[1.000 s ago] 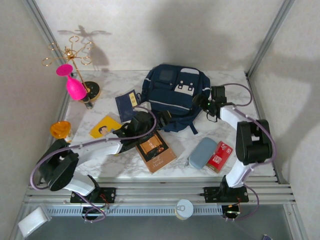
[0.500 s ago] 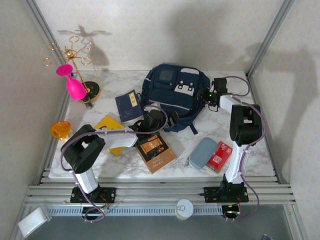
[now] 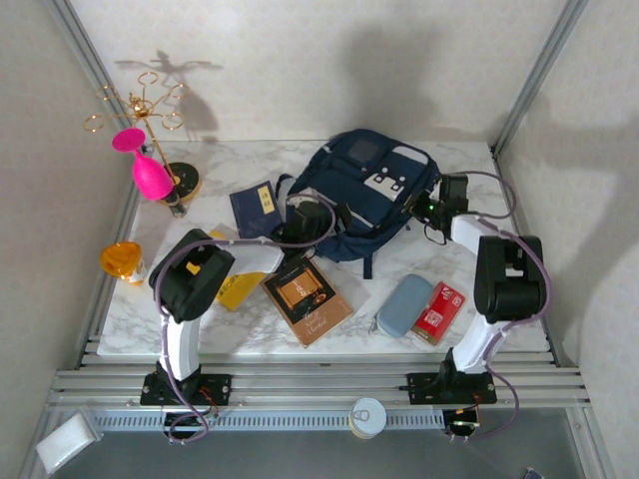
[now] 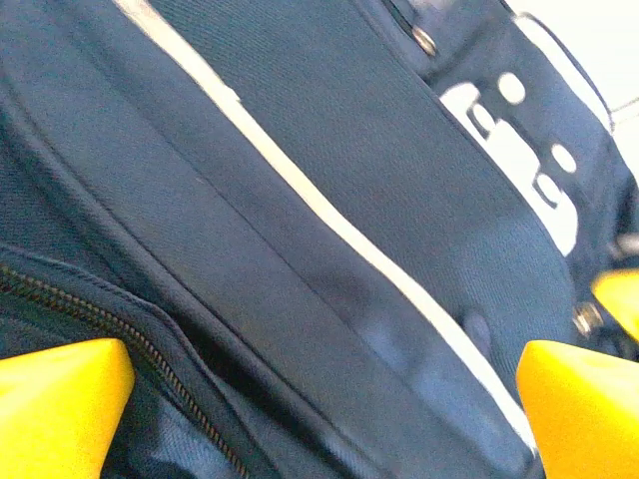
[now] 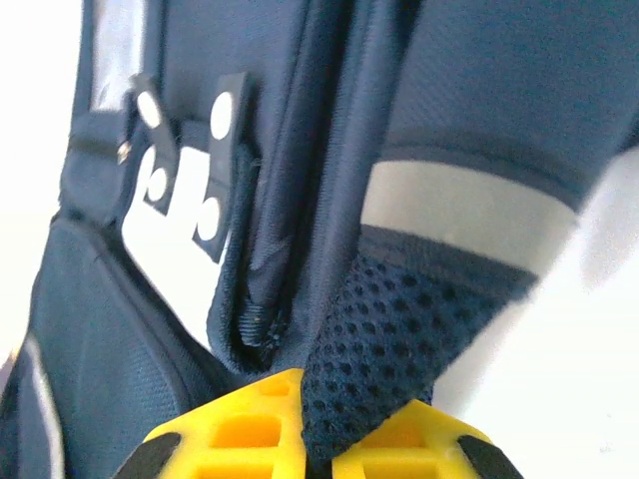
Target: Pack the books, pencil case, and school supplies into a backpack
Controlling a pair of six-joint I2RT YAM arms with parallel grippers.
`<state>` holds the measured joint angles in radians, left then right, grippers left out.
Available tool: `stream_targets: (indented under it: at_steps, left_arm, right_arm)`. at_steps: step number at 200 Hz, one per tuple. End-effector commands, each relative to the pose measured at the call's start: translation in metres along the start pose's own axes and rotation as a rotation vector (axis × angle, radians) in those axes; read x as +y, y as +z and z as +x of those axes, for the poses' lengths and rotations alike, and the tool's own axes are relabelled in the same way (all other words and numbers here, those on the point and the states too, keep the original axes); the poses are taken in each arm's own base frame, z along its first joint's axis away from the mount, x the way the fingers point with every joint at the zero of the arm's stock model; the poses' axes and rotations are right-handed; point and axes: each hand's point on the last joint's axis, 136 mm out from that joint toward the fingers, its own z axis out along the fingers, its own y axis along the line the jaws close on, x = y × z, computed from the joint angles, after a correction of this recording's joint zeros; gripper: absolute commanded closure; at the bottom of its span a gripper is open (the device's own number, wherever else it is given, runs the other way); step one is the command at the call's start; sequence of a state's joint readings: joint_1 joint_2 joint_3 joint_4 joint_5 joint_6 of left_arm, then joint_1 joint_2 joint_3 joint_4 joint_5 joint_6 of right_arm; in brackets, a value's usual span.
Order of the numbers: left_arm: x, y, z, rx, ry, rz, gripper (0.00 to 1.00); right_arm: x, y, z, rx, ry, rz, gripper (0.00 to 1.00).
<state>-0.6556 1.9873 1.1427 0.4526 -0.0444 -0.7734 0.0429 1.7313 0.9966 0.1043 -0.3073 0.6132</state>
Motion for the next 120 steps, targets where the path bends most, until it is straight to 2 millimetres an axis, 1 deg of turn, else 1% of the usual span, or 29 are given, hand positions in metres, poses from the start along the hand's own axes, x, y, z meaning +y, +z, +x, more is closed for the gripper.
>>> stream_targets:
  at_steps: [1, 15, 31, 39, 45, 54, 64, 72, 73, 74, 75, 77, 90, 95, 99, 103, 120]
  left_arm:
    - [-0.002, 0.026, -0.038, -0.056, 0.034, 0.019, 0.01]
    - [-0.007, 0.03, -0.057, -0.074, 0.056, 0.027, 0.01]
    - [-0.008, 0.026, -0.077, -0.084, 0.075, 0.026, 0.01]
    - [-0.005, 0.022, -0.083, -0.075, 0.083, 0.017, 0.01]
    - [-0.003, 0.017, -0.09, -0.076, 0.088, 0.007, 0.01]
    - [0.001, 0.006, -0.094, -0.057, 0.107, -0.028, 0.01]
    - [0.001, -0.01, -0.099, -0.055, 0.14, -0.054, 0.01]
    - [0.001, -0.025, -0.1, -0.051, 0.158, -0.06, 0.01]
    - [0.005, -0.025, -0.096, -0.04, 0.161, -0.068, 0.01]
    - [0.002, -0.028, -0.098, -0.044, 0.161, -0.063, 0.01]
    - [0.006, -0.027, -0.094, -0.034, 0.163, -0.071, 0.01]
    - [0.004, -0.032, -0.095, -0.035, 0.163, -0.066, 0.01]
    - [0.004, -0.056, -0.089, -0.01, 0.154, -0.063, 0.01]
    - [0.007, -0.064, -0.083, 0.002, 0.149, -0.068, 0.01]
    - [0.006, -0.073, -0.082, 0.001, 0.142, -0.062, 0.01]
    - [0.004, -0.08, -0.076, 0.009, 0.14, -0.053, 0.01]
    - [-0.012, -0.111, -0.049, 0.035, 0.156, 0.001, 0.01]
  right_arm:
    - [0.025, -0.029, 0.015, -0.021, 0.03, -0.103, 0.99]
    - [0.031, -0.04, 0.029, -0.027, 0.048, -0.103, 0.99]
    - [0.04, -0.049, 0.039, -0.025, 0.079, -0.123, 0.99]
    - [0.043, -0.054, 0.042, -0.027, 0.111, -0.137, 1.0]
    - [0.044, -0.058, 0.042, -0.035, 0.142, -0.146, 1.0]
    - [0.044, -0.065, 0.042, -0.052, 0.188, -0.148, 1.0]
    - [0.043, -0.073, 0.039, -0.08, 0.23, -0.145, 1.0]
    - [0.044, -0.077, 0.039, -0.096, 0.256, -0.153, 1.0]
    - [0.045, -0.077, 0.039, -0.098, 0.259, -0.155, 1.0]
    - [0.045, -0.078, 0.039, -0.099, 0.263, -0.156, 1.0]
    - [0.046, -0.078, 0.039, -0.1, 0.265, -0.16, 1.0]
    - [0.046, -0.079, 0.04, -0.1, 0.272, -0.162, 1.0]
    - [0.053, -0.082, 0.041, -0.099, 0.295, -0.193, 1.0]
    - [0.054, -0.082, 0.043, -0.094, 0.308, -0.195, 1.0]
    - [0.055, -0.082, 0.043, -0.094, 0.318, -0.195, 1.0]
    - [0.056, -0.082, 0.044, -0.095, 0.328, -0.197, 1.0]
    - [0.061, -0.082, 0.046, -0.106, 0.347, -0.212, 1.0]
